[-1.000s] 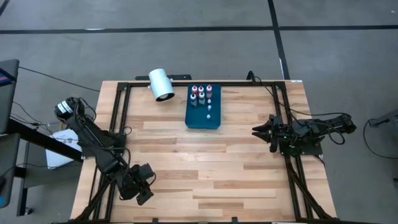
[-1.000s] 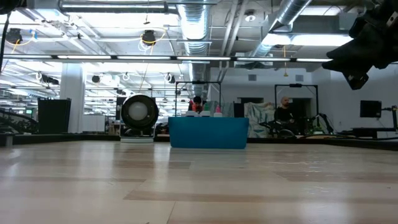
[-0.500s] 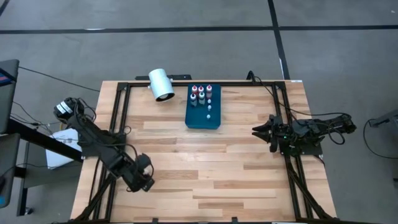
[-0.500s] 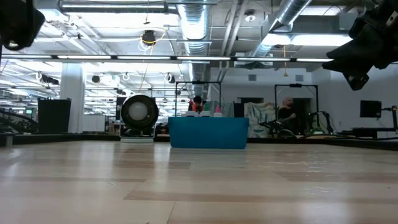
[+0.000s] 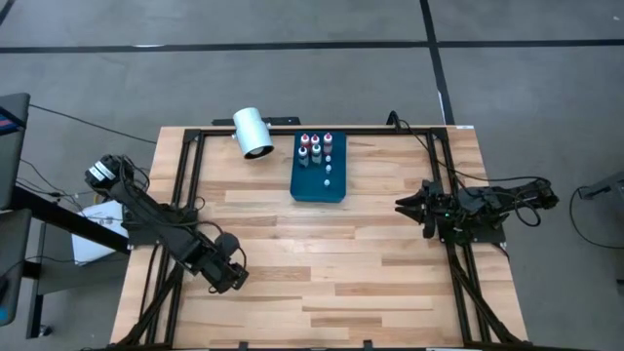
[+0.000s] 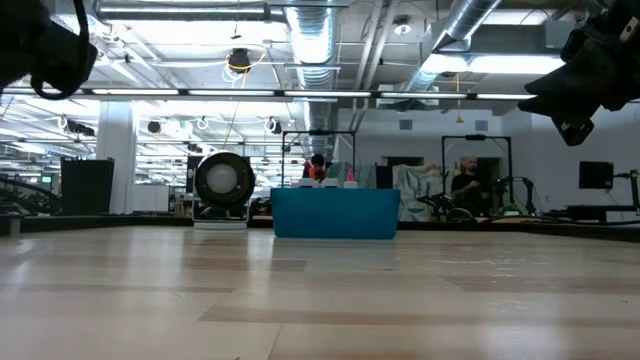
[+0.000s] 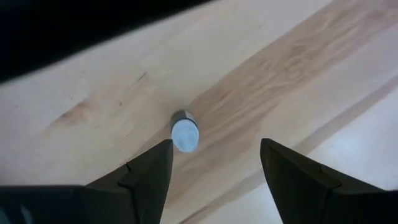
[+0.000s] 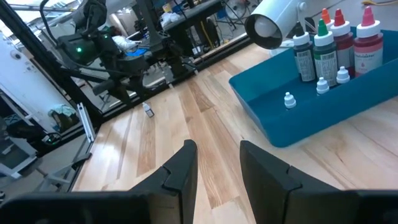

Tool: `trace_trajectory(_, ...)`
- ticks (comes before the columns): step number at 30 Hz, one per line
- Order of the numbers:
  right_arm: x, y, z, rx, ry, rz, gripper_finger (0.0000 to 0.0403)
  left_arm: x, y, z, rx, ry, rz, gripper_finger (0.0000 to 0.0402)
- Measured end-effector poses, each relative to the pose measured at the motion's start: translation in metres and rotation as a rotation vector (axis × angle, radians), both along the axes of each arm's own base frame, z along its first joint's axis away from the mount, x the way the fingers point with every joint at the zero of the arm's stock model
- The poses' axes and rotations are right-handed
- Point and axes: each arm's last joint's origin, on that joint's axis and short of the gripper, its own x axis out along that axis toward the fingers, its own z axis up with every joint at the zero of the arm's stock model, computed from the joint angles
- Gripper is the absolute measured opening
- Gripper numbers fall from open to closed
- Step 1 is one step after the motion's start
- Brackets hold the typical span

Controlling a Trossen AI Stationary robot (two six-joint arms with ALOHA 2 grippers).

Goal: Pick & Place food coloring
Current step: Put the small blue food coloring bottle into the blue bin

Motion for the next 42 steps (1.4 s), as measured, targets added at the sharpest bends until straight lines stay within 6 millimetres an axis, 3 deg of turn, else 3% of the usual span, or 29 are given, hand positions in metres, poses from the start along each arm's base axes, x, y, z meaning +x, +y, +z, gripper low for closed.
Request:
trace_trajectory(14,0.000,0.000,0.000,0.000,0.000,-0.001,0.0108,0.006,-0.007,-0.025,0.042,0.122,-0.006,0.0224)
trace_trajectory(36,0.000,0.000,0.000,-0.002,0.004,-0.001,0.0108,0.005,-0.003,-0.025,0.072,0.135,0.004,0.0058)
trace_trajectory(42,0.000,0.000,0.000,-0.002,0.004,-0.001,0.0108,0.005,-0.003,-0.025,0.077,0.130,0.005,0.0041)
